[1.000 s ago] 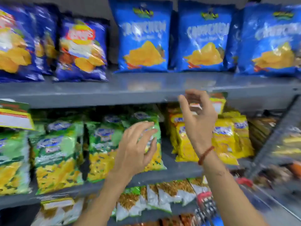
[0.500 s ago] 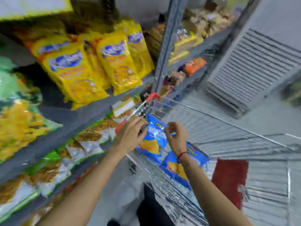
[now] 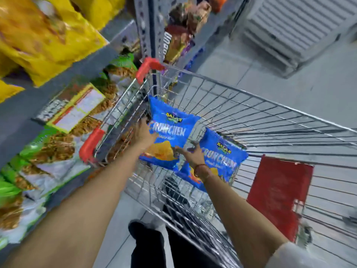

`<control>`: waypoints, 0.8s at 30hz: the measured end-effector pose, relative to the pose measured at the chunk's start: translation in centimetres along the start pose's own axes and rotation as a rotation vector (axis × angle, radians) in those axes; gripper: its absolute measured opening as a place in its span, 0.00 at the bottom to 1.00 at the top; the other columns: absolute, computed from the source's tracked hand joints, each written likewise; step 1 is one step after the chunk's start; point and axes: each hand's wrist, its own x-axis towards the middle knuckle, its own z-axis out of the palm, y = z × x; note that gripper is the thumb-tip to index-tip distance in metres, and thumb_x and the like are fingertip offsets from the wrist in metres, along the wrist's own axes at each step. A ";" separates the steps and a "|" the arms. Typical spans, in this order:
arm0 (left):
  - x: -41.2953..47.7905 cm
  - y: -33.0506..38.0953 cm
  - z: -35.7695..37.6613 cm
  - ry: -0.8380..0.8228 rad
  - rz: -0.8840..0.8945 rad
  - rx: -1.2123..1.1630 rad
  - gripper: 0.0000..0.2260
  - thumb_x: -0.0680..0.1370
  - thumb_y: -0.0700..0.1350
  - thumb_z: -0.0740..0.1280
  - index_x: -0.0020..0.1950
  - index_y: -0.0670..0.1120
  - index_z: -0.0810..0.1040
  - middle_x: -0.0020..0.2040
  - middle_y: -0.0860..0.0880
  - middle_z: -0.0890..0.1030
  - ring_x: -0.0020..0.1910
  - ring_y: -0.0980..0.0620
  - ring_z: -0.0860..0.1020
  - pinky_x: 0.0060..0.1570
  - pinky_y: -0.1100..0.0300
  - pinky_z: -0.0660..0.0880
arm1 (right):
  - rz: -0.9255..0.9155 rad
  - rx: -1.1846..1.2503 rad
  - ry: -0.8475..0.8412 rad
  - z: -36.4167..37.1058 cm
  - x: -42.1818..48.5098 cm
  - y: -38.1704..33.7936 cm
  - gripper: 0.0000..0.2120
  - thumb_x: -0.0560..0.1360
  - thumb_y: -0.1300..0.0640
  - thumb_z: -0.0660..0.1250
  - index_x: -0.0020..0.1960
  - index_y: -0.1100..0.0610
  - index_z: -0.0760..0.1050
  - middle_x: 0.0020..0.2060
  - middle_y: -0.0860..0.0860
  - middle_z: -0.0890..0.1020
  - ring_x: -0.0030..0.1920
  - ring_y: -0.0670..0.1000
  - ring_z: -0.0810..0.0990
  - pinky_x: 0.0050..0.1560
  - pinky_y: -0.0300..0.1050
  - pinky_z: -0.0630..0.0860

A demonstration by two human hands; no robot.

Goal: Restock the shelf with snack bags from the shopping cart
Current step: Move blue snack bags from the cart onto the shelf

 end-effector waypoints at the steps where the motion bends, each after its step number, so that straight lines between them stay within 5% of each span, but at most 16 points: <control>1: 1.2 -0.4 0.3 -0.003 -0.068 -0.012 0.33 0.70 0.39 0.72 0.70 0.36 0.60 0.70 0.34 0.66 0.69 0.38 0.65 0.67 0.48 0.63 | 0.023 0.063 -0.008 0.4 1.1 0.0 0.34 0.71 0.59 0.74 0.70 0.64 0.61 0.47 0.54 0.77 0.53 0.57 0.77 0.47 0.37 0.77; 4: 3.8 -2.1 1.0 -0.113 -0.195 -0.022 0.41 0.67 0.41 0.75 0.73 0.39 0.55 0.72 0.38 0.66 0.69 0.40 0.66 0.66 0.48 0.66 | 0.069 0.210 -0.024 1.5 3.9 -0.2 0.38 0.69 0.60 0.75 0.71 0.62 0.58 0.45 0.46 0.74 0.50 0.51 0.75 0.44 0.31 0.74; 8: 5.2 -4.4 2.0 -0.304 -0.248 -0.152 0.28 0.67 0.39 0.76 0.65 0.39 0.70 0.63 0.38 0.77 0.55 0.44 0.77 0.52 0.48 0.76 | 0.042 0.165 -0.101 2.4 6.0 0.2 0.37 0.68 0.62 0.76 0.70 0.65 0.59 0.52 0.48 0.74 0.53 0.51 0.74 0.44 0.24 0.72; 10: 5.5 -5.0 2.1 -0.352 -0.233 -0.228 0.26 0.66 0.38 0.76 0.62 0.40 0.73 0.61 0.40 0.79 0.56 0.44 0.78 0.57 0.45 0.76 | 0.059 0.146 -0.116 2.7 6.5 0.6 0.37 0.66 0.61 0.77 0.69 0.65 0.62 0.62 0.57 0.75 0.62 0.56 0.75 0.60 0.41 0.74; 13: 5.6 -5.3 1.6 -0.363 -0.223 -0.239 0.22 0.64 0.40 0.78 0.54 0.47 0.75 0.54 0.46 0.81 0.54 0.45 0.80 0.57 0.45 0.76 | 0.054 0.188 -0.094 2.7 6.3 0.8 0.37 0.63 0.62 0.79 0.66 0.64 0.65 0.62 0.61 0.77 0.60 0.59 0.77 0.61 0.55 0.75; 18: 3.6 -4.0 0.1 -0.405 -0.206 -0.244 0.17 0.61 0.42 0.80 0.40 0.55 0.75 0.43 0.55 0.79 0.38 0.63 0.76 0.39 0.65 0.74 | -0.001 0.255 -0.070 1.6 3.7 0.6 0.38 0.63 0.61 0.79 0.67 0.63 0.64 0.55 0.48 0.78 0.56 0.51 0.75 0.59 0.41 0.73; 21: 1.5 -2.7 -1.1 -0.429 -0.196 -0.248 0.19 0.61 0.43 0.80 0.45 0.55 0.76 0.46 0.54 0.79 0.42 0.58 0.78 0.45 0.61 0.74 | -0.086 0.263 -0.054 0.1 1.2 -0.1 0.37 0.63 0.62 0.79 0.67 0.63 0.65 0.50 0.44 0.77 0.53 0.50 0.76 0.48 0.32 0.78; 24: -0.9 -0.7 -2.8 -0.397 -0.131 -0.302 0.20 0.63 0.42 0.79 0.49 0.52 0.75 0.50 0.52 0.79 0.42 0.58 0.78 0.37 0.69 0.75 | -0.188 0.301 -0.033 -2.1 -1.6 -2.1 0.31 0.63 0.64 0.78 0.62 0.59 0.68 0.50 0.47 0.78 0.49 0.48 0.79 0.43 0.31 0.80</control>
